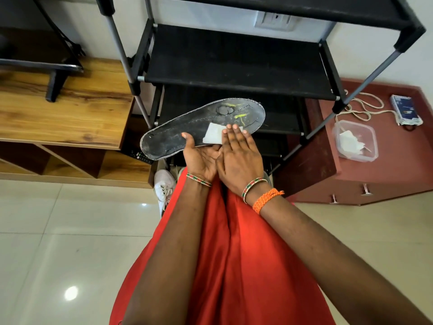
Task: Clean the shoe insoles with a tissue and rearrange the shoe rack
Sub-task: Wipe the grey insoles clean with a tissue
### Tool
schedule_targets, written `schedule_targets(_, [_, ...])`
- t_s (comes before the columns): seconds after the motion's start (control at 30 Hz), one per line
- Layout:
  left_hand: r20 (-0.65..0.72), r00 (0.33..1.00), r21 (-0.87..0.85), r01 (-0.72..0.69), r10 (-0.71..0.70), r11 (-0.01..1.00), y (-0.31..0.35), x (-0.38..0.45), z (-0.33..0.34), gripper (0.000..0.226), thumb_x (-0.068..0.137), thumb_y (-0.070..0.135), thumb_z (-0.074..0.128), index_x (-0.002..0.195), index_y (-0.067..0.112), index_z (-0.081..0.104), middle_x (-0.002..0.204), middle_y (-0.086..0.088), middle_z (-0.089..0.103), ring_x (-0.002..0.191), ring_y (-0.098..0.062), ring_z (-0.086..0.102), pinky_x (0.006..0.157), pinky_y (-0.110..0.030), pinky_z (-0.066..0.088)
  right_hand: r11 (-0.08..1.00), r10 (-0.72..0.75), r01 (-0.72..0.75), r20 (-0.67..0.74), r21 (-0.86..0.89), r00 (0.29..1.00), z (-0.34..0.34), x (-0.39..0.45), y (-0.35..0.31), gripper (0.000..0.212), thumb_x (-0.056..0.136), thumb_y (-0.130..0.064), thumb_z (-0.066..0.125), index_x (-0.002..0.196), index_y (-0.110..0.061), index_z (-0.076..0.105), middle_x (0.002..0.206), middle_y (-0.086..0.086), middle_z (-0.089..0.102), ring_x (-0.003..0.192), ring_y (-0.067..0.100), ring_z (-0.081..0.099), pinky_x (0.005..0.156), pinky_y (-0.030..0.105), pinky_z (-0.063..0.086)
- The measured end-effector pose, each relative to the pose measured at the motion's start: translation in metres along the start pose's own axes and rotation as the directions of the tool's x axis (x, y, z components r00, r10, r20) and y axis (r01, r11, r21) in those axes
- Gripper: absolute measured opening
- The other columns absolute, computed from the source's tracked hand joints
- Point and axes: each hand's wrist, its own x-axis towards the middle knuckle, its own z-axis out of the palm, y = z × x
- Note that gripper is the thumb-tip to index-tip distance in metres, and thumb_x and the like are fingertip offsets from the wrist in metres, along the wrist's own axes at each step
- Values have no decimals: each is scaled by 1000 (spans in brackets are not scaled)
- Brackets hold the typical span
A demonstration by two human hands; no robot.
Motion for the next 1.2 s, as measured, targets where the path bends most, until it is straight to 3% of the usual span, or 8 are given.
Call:
schedule_targets(0.23, [-11,999,74,46,-45,996,-6,-3,6,72,97,54,16,128,-2,49,125,-20,59,126,-31,46,103,-39,35,987,135,-130,-49,98,990,-5,7,-10,68,93,-41,19,146,2,16,154,22,12,145,28,2,118,40,-3])
schedule_targets(0.4, [1,998,61,-68,68,996,-2,-1,4,59,103,23,27,75,2,74,80,-12,73,73,-18,72,68,-28,59,985,-137,139,-27,98,990,-3,13,6,66,82,-32,16,143,-15,35,149,19,32,140,31,25,116,42,10])
schedule_targets(0.57, [100,992,92,-82,73,992,0,-7,11,15,79,4,52,83,1,67,86,-10,71,82,-17,68,86,-29,53,952,-284,300,-187,63,941,-8,29,42,56,74,-7,29,117,-7,63,118,17,64,108,32,62,96,44,46])
schedule_targets(0.67, [293,955,75,31,-52,997,8,-19,15,42,60,7,65,102,0,63,109,-14,63,110,-23,55,104,-36,41,910,-362,408,-337,74,869,-20,39,64,45,73,-1,37,106,-6,69,105,13,69,98,29,66,87,38,52])
schedule_targets(0.77, [435,893,135,62,-116,989,13,-28,17,85,63,22,71,135,-5,35,138,-20,37,134,-28,30,113,-35,25,908,-339,415,-476,59,811,-30,43,85,36,76,1,46,99,-11,71,101,5,71,97,25,64,84,35,47])
schedule_targets(0.9, [580,796,35,186,-171,982,18,-30,12,109,66,42,75,145,-3,15,149,-29,12,142,-38,6,116,-39,16,944,-216,317,-557,90,802,-34,41,110,39,72,3,48,95,-16,73,98,-1,73,92,18,51,85,32,34])
schedule_targets(1.07, [607,765,31,250,-217,968,28,-23,3,118,65,72,62,146,0,17,149,-25,21,141,-40,13,116,-51,18,923,-165,330,-572,198,803,-35,34,121,41,71,9,48,91,-15,75,99,-1,73,88,23,63,89,33,43])
schedule_targets(1.2, [560,745,133,350,-362,927,21,-20,1,101,77,75,42,147,5,21,147,-21,30,138,-39,24,111,-53,27,783,-390,584,-561,216,730,-38,24,106,36,77,17,53,93,-7,73,104,7,70,98,26,63,100,39,43])
